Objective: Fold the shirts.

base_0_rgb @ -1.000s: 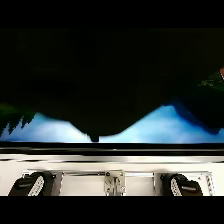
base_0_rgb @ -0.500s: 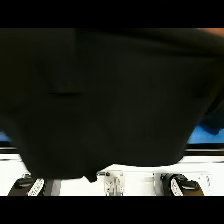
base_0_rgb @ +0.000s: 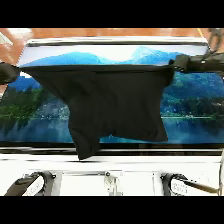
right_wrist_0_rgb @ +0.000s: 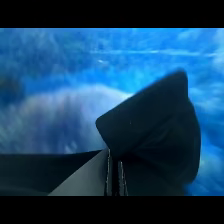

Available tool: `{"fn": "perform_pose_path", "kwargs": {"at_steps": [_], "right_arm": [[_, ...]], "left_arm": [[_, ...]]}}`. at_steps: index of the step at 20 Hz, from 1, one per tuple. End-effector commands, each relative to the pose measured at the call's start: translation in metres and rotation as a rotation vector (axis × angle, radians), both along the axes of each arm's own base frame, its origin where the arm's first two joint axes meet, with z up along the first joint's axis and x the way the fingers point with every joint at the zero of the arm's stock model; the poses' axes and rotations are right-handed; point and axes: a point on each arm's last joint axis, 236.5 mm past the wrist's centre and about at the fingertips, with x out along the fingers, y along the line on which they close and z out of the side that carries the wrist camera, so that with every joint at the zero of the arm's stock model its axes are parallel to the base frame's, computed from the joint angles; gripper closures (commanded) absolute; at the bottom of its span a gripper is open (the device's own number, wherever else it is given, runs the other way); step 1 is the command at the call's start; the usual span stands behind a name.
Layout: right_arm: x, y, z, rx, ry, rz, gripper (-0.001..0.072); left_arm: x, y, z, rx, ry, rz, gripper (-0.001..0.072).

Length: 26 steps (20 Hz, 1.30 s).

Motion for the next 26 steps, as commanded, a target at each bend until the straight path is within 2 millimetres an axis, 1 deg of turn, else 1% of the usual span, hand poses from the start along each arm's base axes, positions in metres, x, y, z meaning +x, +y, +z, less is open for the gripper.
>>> {"fn": "perform_pose_path", "kwargs": {"at_steps": [1,2,4,6,7,8,9,10,11,12,13,14,15,16,17,18,19,20,21,22,23,24,25,26], "right_arm": [[0.068,0.011,-0.061,0.291,0.03,-0.135,0.0642],[0.075,0.014,-0.074,0.325,0.048,-0.15,0.0642],[0.077,0.026,-0.108,0.329,0.112,-0.138,0.0642],[0.072,0.05,-0.139,0.347,0.202,-0.12,0.0642],[0.069,0.061,-0.15,0.353,0.234,-0.108,0.0642],[0.067,0.07,-0.157,0.356,0.256,-0.096,0.0642],[0.066,0.076,-0.159,0.357,0.261,-0.089,0.0642],[0.067,0.076,-0.156,0.362,0.252,-0.094,0.0642],[0.068,0.074,-0.149,0.375,0.242,-0.098,0.0597],[0.068,0.068,-0.136,0.402,0.23,-0.105,0.0358],[0.067,0.059,-0.12,0.422,0.214,-0.111,0.0088],[0.06,0.045,-0.104,0.418,0.2,-0.102,0.0033],[0.05,0.027,-0.09,0.384,0.19,-0.086,0.0033],[0.032,0.003,-0.081,0.324,0.203,-0.073,0.0033],[0.01,-0.024,-0.081,0.242,0.244,-0.073,0.0034],[-0.022,-0.052,-0.087,0.152,0.338,-0.074,0.0036],[-0.056,-0.079,-0.098,0.067,0.452,-0.081,0.0037],[-0.094,-0.102,-0.111,-0.002,0.584,-0.086,0.0037],[-0.123,-0.115,-0.119,-0.01,0.685,-0.092,0.0037],[-0.145,-0.117,-0.125,0.045,0.752,-0.093,0.0037],[-0.154,-0.112,-0.129,0.124,0.777,-0.095,0.0037],[-0.157,-0.104,-0.132,0.224,0.779,-0.099,0.0037],[-0.157,-0.094,-0.134,0.307,0.769,-0.1,0.0036],[-0.155,-0.086,-0.136,0.366,0.762,-0.094,0.0036]], "left_arm": [[0.055,0.009,-0.083,-0.149,0.108,0.084,0.0668],[0.067,0.006,-0.1,-0.201,0.132,0.094,0.0668],[0.083,-0.003,-0.14,-0.295,0.209,0.105,0.0668],[0.089,-0.019,-0.185,-0.339,0.314,0.092,0.0668],[0.088,-0.03,-0.205,-0.362,0.37,0.077,0.0668],[0.086,-0.042,-0.222,-0.386,0.42,0.062,0.0668],[0.084,-0.05,-0.233,-0.408,0.455,0.053,0.0668],[0.084,-0.054,-0.239,-0.43,0.471,0.054,0.0668],[0.085,-0.051,-0.239,-0.436,0.469,0.061,0.0628],[0.085,-0.045,-0.234,-0.439,0.464,0.067,0.0477],[0.083,-0.036,-0.227,-0.449,0.475,0.063,0.0164],[0.077,-0.025,-0.22,-0.456,0.504,0.052,0.003],[0.063,-0.008,-0.216,-0.433,0.564,0.035,0.0041],[0.04,0.011,-0.219,-0.388,0.653,0.022,0.0049],[0.007,0.031,-0.227,-0.341,0.779,0.013,0.015],[-0.027,0.047,-0.237,-0.304,0.906,0.015,0.0252],[-0.06,0.059,-0.248,-0.278,1.02,0.013,0.0249],[-0.078,0.058,-0.257,-0.286,1.07,-0.015,0.0236],[-0.09,0.046,-0.266,-0.327,1.086,-0.051,0.017],[-0.095,0.031,-0.277,-0.376,1.082,-0.073,0.0164],[-0.095,0.013,-0.29,-0.435,1.064,-0.083,0.0164],[-0.092,-0.002,-0.301,-0.479,1.034,-0.082,0.0164],[-0.088,-0.016,-0.312,-0.518,1.0,-0.076,0.0164],[-0.084,-0.028,-0.319,-0.547,0.97,-0.08,0.0164]]}}
